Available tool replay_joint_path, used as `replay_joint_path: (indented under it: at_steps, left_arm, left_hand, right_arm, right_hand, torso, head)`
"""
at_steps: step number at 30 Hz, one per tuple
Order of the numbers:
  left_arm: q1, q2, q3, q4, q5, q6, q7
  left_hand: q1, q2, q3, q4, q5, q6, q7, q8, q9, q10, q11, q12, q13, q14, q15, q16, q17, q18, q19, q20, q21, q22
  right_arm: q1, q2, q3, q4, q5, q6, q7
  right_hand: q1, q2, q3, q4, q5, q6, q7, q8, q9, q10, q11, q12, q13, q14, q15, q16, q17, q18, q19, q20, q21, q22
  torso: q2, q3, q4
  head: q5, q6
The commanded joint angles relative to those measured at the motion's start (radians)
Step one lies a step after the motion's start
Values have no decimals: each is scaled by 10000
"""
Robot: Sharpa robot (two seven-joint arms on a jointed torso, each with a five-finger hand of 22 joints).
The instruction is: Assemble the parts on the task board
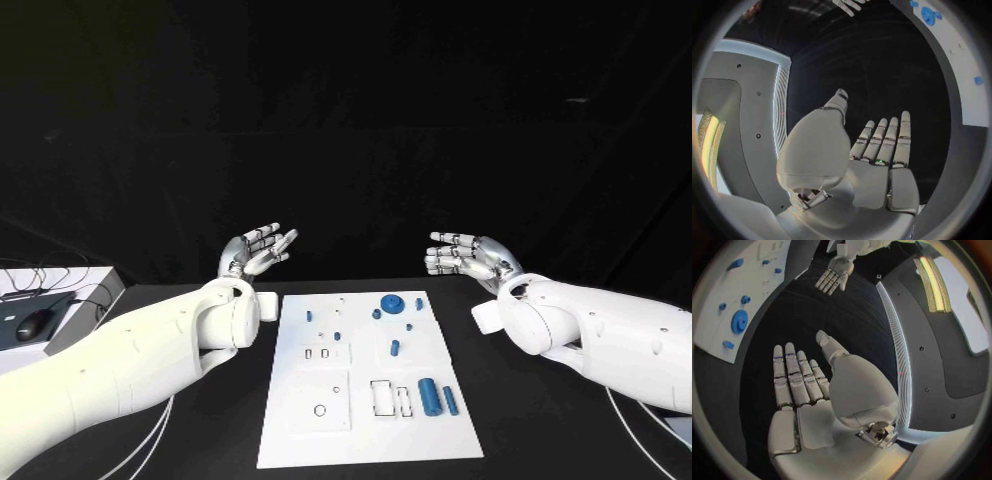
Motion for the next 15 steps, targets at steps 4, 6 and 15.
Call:
replay_joint_path:
  at_steps: [4,6,15]
  left_arm:
    - [-11,-220,11,299,-990,1637,-310]
    - [-54,-359,18,482,-1200,1994,-356]
    - [-239,-1165,233,1666,-2106,2929,-697]
  left_hand:
    - [-216,416,-413,-741,3,1974,155,57,74,2909,-481,100,104,2399,-581,172,92,274,1579,-363,601,92]
    - [211,447,-383,-1208,14,2459,85,68,99,3360,-630,95,110,3028,-786,259,171,299,2033,-534,798,138]
    - [1074,704,68,-2424,24,4079,-88,94,143,4419,-1087,36,86,5588,-1696,1149,1197,-158,3794,-2009,2553,974]
  right_arm:
    - [-55,44,16,5,-3971,-581,193]
    - [-66,76,19,-47,-4927,-117,-203]
    - [0,293,72,9,-8478,918,-1656]
  right_hand:
    - [103,-217,273,-413,33,2429,261,17,97,1964,-435,23,52,2174,-708,159,68,97,1552,-749,591,166]
    - [64,-242,311,-408,-19,2858,226,25,116,2172,-548,31,57,2990,-989,292,144,63,2107,-1087,932,312]
    - [1,-488,-84,-323,-31,3999,-75,67,175,3056,-1071,-7,55,5259,-1912,2614,1588,127,4342,-2381,2752,1231]
  torso:
    - [51,-5,-1]
    - [71,5,9]
    - [450,73,62]
  head:
    - [11,-194]
    - [-38,-268]
    - [-101,-149]
